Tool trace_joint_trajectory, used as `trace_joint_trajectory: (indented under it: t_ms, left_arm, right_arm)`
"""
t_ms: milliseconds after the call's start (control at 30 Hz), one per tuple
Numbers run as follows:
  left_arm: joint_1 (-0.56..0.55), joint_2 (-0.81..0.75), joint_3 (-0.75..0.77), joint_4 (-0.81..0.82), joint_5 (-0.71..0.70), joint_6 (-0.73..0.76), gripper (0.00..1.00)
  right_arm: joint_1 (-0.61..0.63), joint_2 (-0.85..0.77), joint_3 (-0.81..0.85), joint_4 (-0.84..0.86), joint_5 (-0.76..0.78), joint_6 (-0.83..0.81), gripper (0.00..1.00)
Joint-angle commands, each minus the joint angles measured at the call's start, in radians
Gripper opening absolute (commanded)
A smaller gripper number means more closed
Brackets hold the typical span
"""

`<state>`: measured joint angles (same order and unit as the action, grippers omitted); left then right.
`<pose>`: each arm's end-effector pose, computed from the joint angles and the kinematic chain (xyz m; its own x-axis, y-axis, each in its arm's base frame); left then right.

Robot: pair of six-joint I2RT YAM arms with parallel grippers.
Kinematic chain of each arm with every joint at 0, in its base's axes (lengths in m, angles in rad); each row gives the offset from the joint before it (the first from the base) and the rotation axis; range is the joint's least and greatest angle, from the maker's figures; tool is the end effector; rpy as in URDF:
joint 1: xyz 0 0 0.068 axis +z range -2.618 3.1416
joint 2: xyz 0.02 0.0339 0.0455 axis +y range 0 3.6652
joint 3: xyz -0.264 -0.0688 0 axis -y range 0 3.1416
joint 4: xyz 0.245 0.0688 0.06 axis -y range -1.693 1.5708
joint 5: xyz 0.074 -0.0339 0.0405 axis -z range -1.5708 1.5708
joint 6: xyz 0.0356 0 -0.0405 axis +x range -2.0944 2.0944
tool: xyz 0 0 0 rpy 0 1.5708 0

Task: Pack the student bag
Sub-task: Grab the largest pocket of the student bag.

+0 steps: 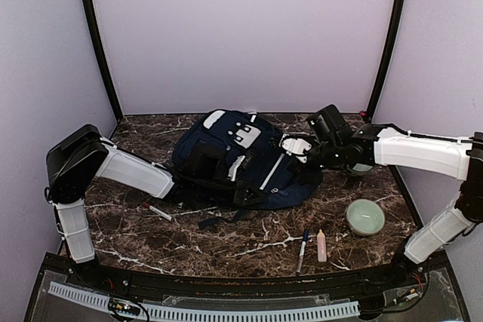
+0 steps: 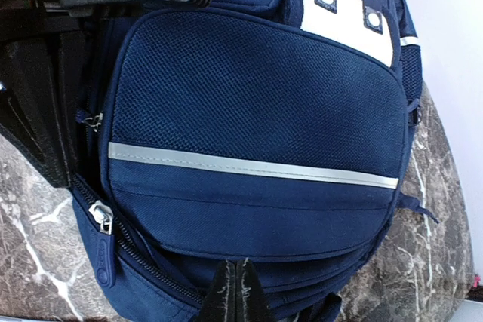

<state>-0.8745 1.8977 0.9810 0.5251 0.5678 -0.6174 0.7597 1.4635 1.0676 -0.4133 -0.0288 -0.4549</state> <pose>0.2403 -0.3173 0.1659 -0.7586 0.1465 -0.6348 0.6457 0.2995 -0.7025 0.2288 0.2187 0.2575 -0.1626 -0.7602 -0.6291 -0.8619 0.4197 -0.2845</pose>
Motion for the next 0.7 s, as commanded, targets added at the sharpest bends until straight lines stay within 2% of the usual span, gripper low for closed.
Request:
trace_joint_trajectory:
  t_ms: [0,133,233,533,667]
  left_arm:
    - [0.006,-0.053,-0.007,0.064,-0.019,0.002,0.00]
    - [0.006,-0.051,-0.001,0.074,-0.023,-0.003,0.00]
    - [0.006,-0.049,-0.002,0.075,-0.025,-0.005,0.00]
    - [0.006,-0.054,0.008,0.066,-0.018,-0.004,0.00]
    - [0.006,-0.048,0.018,0.067,-0.015,-0.004,0.00]
  right_arm:
    - [-0.005,-0.045,-0.015,-0.015,-0.227,0.070,0.09]
    - [-0.005,-0.021,-0.012,-0.049,-0.338,0.104,0.25]
    - [-0.005,0.011,-0.002,-0.080,-0.390,0.115,0.28]
    - [-0.029,0.053,0.066,-0.196,-0.381,0.162,0.39]
    - [-0.030,0.077,0.060,-0.198,-0.357,0.167,0.42]
